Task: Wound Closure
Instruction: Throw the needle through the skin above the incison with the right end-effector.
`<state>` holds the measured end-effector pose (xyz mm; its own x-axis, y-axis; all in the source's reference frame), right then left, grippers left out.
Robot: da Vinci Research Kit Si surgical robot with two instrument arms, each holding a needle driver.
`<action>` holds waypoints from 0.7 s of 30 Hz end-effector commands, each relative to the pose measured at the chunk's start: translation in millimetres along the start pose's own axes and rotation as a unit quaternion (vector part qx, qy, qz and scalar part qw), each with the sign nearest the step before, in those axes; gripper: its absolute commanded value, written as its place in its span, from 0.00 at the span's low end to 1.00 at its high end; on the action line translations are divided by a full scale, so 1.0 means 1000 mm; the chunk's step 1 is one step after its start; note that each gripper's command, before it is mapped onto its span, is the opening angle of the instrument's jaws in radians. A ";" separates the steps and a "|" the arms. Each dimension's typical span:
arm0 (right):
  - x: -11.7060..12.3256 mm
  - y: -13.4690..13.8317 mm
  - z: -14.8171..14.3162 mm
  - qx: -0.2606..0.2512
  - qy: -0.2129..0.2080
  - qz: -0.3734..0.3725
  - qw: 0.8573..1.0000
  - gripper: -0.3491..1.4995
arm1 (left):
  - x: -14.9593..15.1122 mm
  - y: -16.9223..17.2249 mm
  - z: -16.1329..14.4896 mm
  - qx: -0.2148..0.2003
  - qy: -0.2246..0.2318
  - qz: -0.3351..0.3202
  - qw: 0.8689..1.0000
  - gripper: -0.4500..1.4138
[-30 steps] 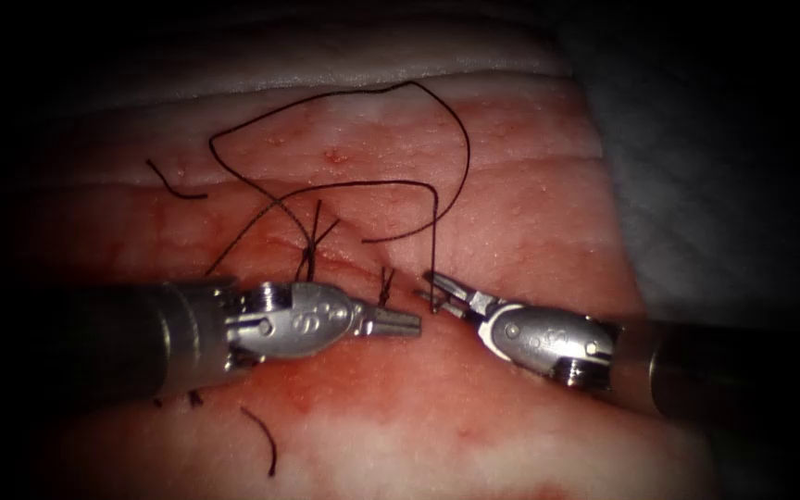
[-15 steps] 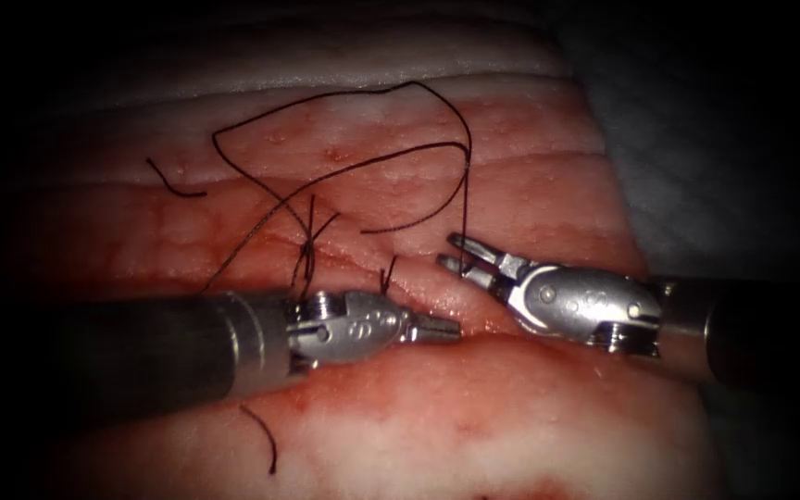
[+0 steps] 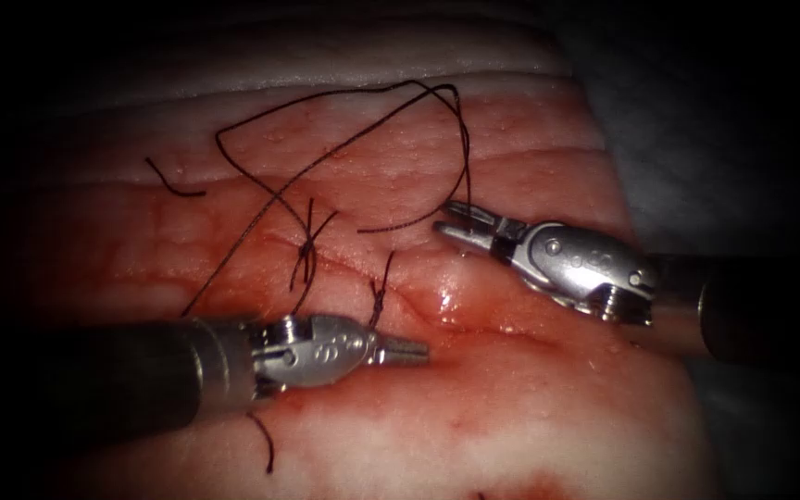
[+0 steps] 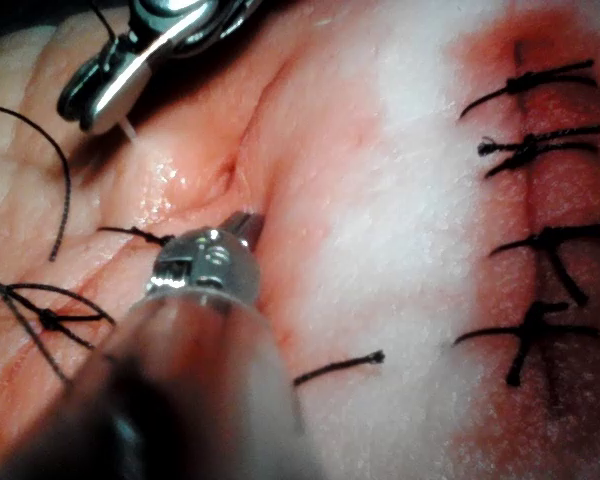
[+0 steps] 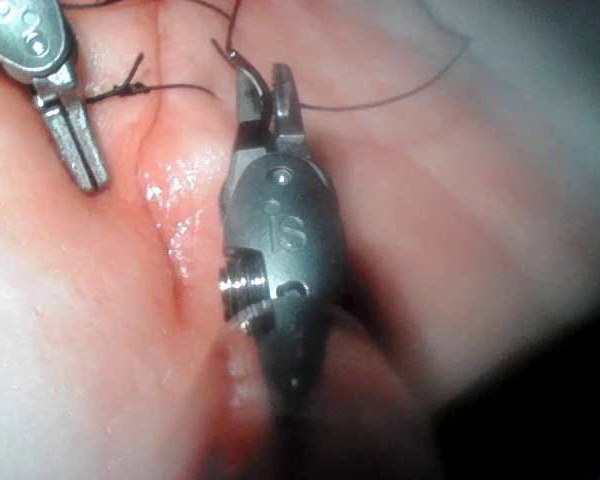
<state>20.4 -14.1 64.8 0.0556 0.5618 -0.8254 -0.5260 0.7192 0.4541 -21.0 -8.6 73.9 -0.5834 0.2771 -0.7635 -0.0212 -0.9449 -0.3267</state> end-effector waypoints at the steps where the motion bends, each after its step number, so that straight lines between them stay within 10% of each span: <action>1: 0.0002 0.0002 0.0012 0.008 0.002 0.035 0.999 0.00 | -0.0003 -0.0002 0.0008 0.000 0.000 0.000 1.000 0.11; 10: 0.0002 0.0011 0.0019 0.001 -0.021 0.183 0.983 0.00 | -0.0009 -0.0005 0.0012 0.001 0.000 -0.010 1.000 0.12; 21: -0.0010 -0.0001 0.0020 0.033 -0.058 0.378 0.923 0.00 | -0.0010 -0.0006 0.0012 0.001 0.000 -0.010 1.000 0.13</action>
<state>21.2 -14.3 65.8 -0.2175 0.9541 -0.2059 -0.3919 0.1078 0.9137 -20.8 -8.5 74.9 -0.5840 0.2963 -0.7557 -0.0358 -0.9395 -0.3407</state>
